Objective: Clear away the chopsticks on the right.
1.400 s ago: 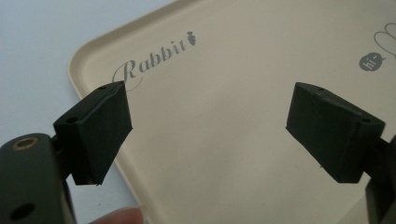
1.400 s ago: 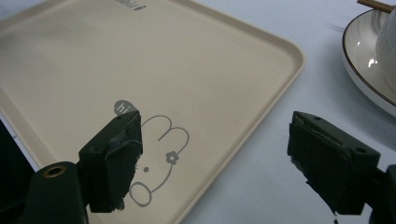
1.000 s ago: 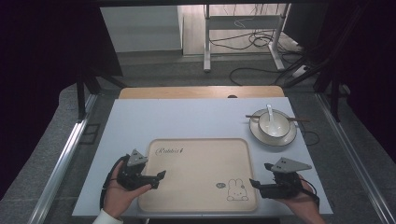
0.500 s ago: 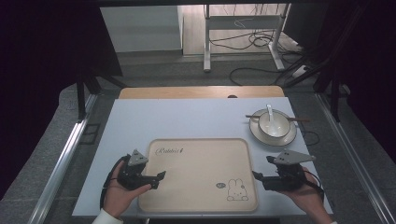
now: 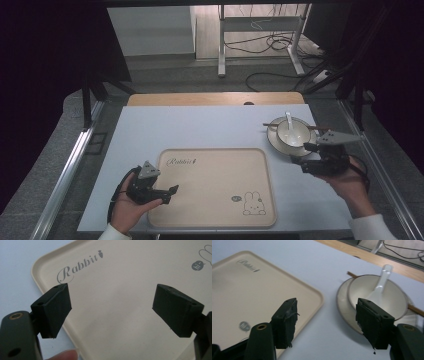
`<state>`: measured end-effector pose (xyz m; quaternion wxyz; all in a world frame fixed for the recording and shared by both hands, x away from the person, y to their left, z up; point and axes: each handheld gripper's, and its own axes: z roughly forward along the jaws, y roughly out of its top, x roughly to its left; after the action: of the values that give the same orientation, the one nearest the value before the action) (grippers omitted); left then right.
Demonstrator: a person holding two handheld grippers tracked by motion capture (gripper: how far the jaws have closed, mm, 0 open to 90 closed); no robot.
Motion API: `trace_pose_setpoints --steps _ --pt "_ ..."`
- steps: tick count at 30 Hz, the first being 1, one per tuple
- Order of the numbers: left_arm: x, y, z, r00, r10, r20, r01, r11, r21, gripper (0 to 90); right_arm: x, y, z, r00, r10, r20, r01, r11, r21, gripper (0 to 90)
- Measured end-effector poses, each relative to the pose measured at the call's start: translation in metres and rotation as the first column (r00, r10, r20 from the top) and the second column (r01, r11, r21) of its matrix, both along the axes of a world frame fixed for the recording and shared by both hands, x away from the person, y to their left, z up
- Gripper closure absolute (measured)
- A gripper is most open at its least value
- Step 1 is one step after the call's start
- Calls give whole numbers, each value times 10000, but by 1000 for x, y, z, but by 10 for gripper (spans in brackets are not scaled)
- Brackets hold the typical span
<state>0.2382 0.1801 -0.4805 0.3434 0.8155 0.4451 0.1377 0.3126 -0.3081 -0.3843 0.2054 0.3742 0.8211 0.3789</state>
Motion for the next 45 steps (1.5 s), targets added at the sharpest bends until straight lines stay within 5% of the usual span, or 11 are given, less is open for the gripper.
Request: trace_pose_setpoints --steps 10,23,24,29,31,36,41,45 --pt "1 2 -1 9998 212 -19 -212 9998 15 152 56 -34 19 9934 -1058 -452 1056 9944 -65 395" --pt "2 2 -3 9998 170 -136 -167 9997 200 150 126 -72 17 9631 -2310 -1378 2231 9722 -708 538" --pt "2 3 -4 9997 177 -141 -174 9996 223 151 137 -77 12 9504 -2647 -1633 2555 9638 -758 568" --pt "4 5 -5 9995 218 -212 -213 9996 204 151 155 -84 -1 9320 -3021 -2004 2891 9529 -920 621" --pt "4 5 -6 9995 186 -242 -181 9996 219 151 169 -90 -14 9167 -3274 -2290 3074 9441 -1195 702" --pt "6 6 -8 9995 175 -279 -167 9995 254 154 189 -96 -32 9145 -3127 -2568 2756 9461 -1703 889" --pt "8 6 -8 9996 127 -256 -117 9991 402 156 202 -98 -43 9137 -3151 -2567 2757 9446 -1784 891" --pt "6 5 -7 9996 190 -218 -181 9990 413 155 215 -99 -58 9037 -3363 -2650 3002 9390 -1678 892"
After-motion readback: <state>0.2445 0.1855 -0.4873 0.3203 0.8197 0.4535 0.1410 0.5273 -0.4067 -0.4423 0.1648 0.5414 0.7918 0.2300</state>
